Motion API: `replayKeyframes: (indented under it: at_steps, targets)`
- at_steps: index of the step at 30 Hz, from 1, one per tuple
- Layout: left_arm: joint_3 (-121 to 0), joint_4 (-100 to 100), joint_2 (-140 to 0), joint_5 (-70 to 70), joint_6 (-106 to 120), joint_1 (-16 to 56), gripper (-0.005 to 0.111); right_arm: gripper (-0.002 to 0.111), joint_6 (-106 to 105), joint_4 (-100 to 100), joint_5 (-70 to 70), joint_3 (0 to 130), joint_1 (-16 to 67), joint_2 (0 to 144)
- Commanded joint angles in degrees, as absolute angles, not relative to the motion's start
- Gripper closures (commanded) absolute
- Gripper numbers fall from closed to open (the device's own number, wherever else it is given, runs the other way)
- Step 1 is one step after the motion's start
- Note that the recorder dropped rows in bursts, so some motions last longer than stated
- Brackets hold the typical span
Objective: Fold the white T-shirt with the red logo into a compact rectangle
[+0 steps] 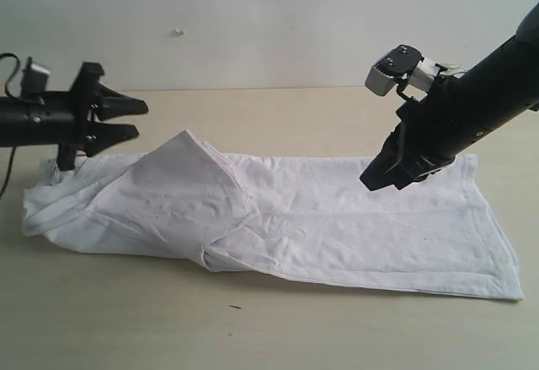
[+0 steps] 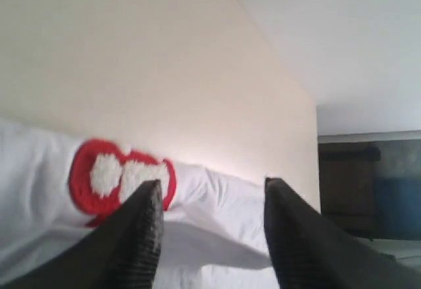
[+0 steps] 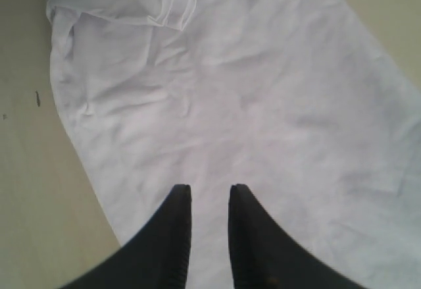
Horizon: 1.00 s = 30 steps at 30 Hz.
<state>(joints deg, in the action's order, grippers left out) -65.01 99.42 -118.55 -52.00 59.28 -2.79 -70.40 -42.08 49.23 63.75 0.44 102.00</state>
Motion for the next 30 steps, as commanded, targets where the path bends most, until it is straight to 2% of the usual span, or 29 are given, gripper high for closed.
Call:
replayKeyframes:
  at_steps: [1, 10, 16, 22, 30]
  targets:
    - [-66.6, 97.1, -114.8, -56.6, 60.9, -9.0, 0.058, 0.087, -70.9, -42.4, 49.6, 63.9, 0.6, 101.3]
    - [-66.8, 63.3, -111.3, -57.3, 53.6, -20.4, 0.056, 0.087, -70.4, -42.4, 50.4, 63.9, 0.6, 101.3]
    - [-66.7, 58.1, -111.7, -50.6, 53.6, -22.2, 0.020, 0.087, -70.4, -42.4, 54.2, 63.9, 0.6, 101.3]
    - [-66.7, 56.1, -115.6, -48.2, 53.7, -22.1, 0.021, 0.087, -70.5, -42.4, 54.5, 63.9, 0.6, 101.3]
    - [-66.7, 60.9, -127.1, -58.3, 59.3, -22.1, 0.021, 0.087, -70.9, -42.4, 54.5, 63.9, 0.6, 101.3]
